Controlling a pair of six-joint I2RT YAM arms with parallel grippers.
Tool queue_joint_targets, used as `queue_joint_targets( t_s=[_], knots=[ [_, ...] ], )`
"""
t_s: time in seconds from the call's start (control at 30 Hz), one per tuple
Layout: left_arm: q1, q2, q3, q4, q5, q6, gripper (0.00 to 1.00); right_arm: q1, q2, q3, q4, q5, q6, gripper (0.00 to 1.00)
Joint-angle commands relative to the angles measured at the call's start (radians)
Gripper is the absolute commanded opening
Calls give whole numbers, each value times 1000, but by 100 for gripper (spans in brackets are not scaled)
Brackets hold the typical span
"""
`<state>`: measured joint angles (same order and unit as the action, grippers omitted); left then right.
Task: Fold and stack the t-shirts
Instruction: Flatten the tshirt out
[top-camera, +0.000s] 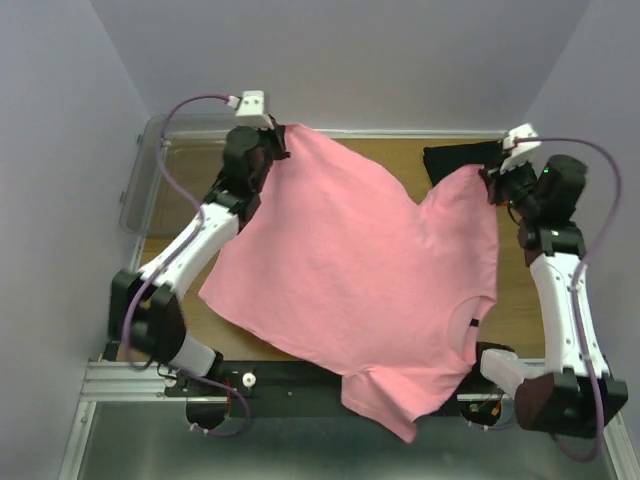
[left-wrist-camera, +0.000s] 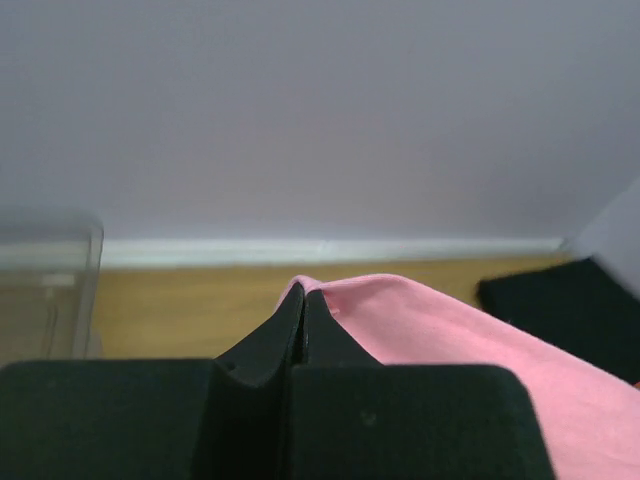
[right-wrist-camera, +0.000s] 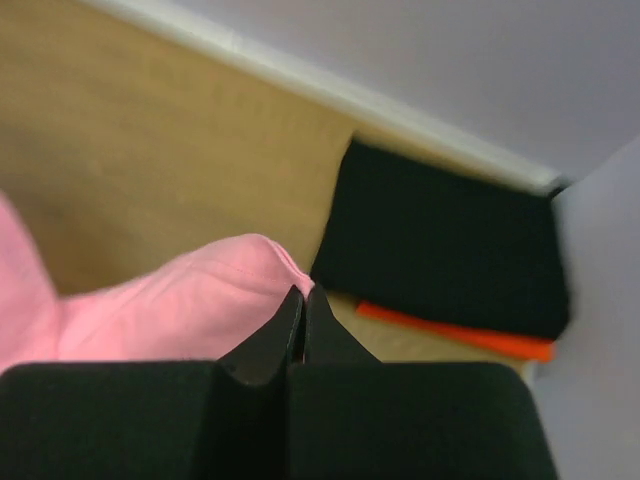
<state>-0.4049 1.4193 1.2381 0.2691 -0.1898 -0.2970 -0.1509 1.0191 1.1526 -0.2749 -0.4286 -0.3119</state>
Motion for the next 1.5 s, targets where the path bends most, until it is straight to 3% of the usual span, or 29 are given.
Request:
queue_joint_targets(
  t_s=[0.0, 0.07, 0.17, 0.33, 0.47, 0.6, 1.0, 1.47],
  knots=[
    [28, 274, 122, -71, 7, -27, 0, -6, 147, -215, 316, -111, -143, 1],
    [29, 401, 226, -141, 13, -21, 0, -7, 270, -243, 367, -104, -179, 1],
    [35, 695, 508, -353, -2, 7, 0, -10, 499, -162, 408, -78, -182, 1],
    [54, 872, 703, -462, -25, 32, 0, -12, 735, -12, 407, -32, -95, 0],
    [83, 970, 813, -536, -27, 36, 0, -12, 806, 73, 407, 7, -66, 1],
    [112, 1043, 945, -600, 0, 33, 0, -12, 814, 111, 405, 11, -46, 1],
    [124, 1072, 1008, -564, 35, 48, 0, -10, 728, 84, 405, -50, 0, 1],
    [130, 1095, 1069, -545, 36, 30, 0, -12, 750, 110, 404, -38, 30, 1]
  ],
)
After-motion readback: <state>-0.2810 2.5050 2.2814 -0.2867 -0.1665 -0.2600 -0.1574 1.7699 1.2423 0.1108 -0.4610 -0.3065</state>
